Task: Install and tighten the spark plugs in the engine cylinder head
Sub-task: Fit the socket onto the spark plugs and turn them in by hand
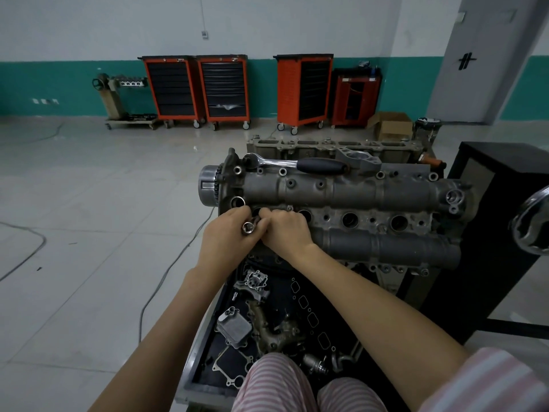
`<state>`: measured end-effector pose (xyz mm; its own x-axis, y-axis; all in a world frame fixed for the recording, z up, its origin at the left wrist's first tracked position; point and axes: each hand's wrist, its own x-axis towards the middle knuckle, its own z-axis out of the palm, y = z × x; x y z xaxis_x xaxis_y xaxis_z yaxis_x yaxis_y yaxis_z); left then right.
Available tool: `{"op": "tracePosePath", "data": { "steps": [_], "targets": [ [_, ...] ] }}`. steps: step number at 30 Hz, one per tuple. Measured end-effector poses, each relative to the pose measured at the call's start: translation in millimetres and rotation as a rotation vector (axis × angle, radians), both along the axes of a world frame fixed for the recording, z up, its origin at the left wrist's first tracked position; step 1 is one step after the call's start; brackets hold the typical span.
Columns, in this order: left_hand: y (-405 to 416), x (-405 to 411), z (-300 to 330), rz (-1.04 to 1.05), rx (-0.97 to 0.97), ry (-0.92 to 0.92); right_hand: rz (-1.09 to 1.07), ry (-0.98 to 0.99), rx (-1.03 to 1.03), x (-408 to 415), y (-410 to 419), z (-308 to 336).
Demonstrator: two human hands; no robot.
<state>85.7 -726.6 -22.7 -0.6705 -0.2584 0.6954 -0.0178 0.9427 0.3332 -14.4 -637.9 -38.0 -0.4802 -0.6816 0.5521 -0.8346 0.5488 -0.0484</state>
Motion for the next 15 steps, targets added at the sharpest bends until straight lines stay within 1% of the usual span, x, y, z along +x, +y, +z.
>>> {"op": "tracePosePath", "data": {
  "steps": [2, 6, 11, 15],
  "targets": [
    [1.0, 0.3, 1.3, -0.008, -0.009, 0.015, 0.001, -0.024, -0.034, 0.8, 0.1, -1.0],
    [2.3, 0.5, -1.8, -0.008, -0.005, 0.015, -0.009, -0.028, -0.039, -0.4, -1.0, -1.7],
    [-4.5, 2.2, -2.5, -0.076, 0.041, 0.003, -0.027, 0.013, 0.011, -0.7, -2.4, 0.0],
    [-4.4, 3.4, -2.9, -0.085, 0.017, -0.022, -0.006, 0.035, 0.092, -1.3, -1.5, 4.9]
  ]
}}
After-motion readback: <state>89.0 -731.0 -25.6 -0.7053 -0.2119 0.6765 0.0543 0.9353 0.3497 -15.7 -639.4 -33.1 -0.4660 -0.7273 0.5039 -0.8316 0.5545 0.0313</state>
